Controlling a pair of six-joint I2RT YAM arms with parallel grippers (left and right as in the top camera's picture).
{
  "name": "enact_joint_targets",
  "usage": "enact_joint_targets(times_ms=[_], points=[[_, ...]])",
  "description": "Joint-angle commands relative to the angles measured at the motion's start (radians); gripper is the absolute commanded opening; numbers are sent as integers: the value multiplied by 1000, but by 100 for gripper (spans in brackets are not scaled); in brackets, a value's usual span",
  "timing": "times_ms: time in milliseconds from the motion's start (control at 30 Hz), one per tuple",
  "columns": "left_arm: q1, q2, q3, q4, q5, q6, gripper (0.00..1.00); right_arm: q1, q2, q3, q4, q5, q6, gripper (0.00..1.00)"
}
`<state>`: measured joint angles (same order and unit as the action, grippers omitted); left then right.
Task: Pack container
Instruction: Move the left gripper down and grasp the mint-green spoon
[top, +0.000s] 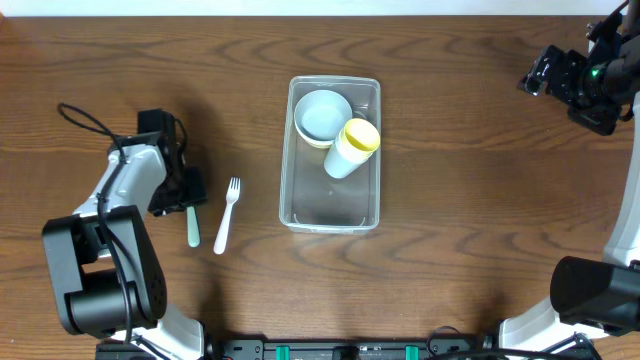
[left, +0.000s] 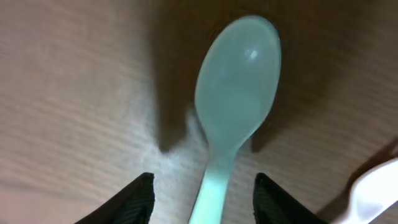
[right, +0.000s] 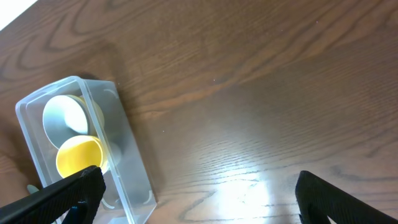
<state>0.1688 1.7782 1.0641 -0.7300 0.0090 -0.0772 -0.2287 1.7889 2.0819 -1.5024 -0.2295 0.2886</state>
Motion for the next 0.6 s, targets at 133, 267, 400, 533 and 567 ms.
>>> enact_joint_targets(times_ms=[133,267,400,533,567], points=[[-6,40,-16,17,70,58,47,-6,3,-3,-1,-7,14,99],[-6,65,-16,19,69,58,43,-6,3,-4,-1,-7,14,99],[-6,68,-16,27,64,58,39,-6,3,-4,-1,-7,14,99],[-6,68,-16,27,51,58,29,-6,3,-3,-1,-7,14,99],[-6,68,-16,25,51,58,26,-6,3,-4,-1,-7,14,99]])
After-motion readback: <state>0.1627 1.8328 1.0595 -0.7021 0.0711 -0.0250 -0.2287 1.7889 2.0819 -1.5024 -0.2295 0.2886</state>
